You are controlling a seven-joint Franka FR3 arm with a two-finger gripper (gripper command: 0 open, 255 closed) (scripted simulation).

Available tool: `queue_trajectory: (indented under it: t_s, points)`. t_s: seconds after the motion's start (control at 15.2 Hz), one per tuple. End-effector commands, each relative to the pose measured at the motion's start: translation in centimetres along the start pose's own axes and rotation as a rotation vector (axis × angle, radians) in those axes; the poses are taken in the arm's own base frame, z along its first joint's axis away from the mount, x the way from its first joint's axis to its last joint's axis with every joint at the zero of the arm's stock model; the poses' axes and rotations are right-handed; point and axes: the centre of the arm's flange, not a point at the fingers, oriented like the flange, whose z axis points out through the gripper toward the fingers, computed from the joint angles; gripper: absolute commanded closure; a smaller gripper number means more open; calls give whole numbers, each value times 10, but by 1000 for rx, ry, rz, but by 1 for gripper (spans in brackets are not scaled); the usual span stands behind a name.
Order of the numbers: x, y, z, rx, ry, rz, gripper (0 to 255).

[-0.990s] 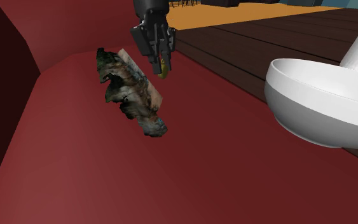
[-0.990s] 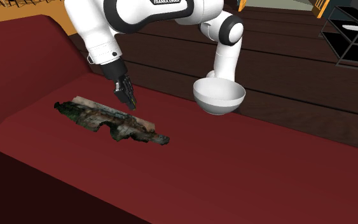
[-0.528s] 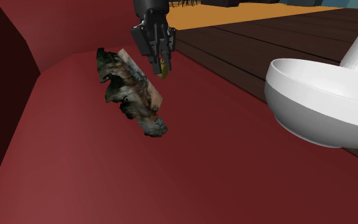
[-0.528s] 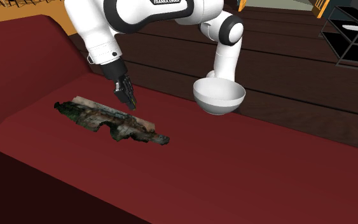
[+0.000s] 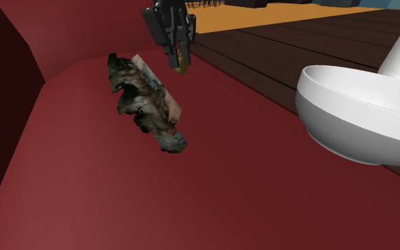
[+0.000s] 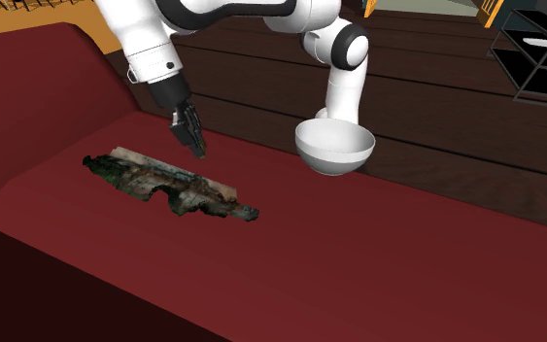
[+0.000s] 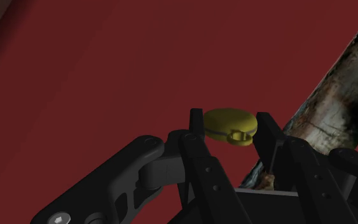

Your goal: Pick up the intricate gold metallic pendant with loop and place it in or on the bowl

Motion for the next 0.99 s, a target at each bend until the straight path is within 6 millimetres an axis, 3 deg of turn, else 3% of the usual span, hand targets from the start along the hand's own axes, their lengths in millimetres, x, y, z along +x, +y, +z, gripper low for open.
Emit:
queue_trajectory:
  t_s: [0.0, 0.92]
  points:
    - [-3, -3, -10, 0, 0, 0, 255]
    - [-21, -17, -80, 0, 0, 0, 255]
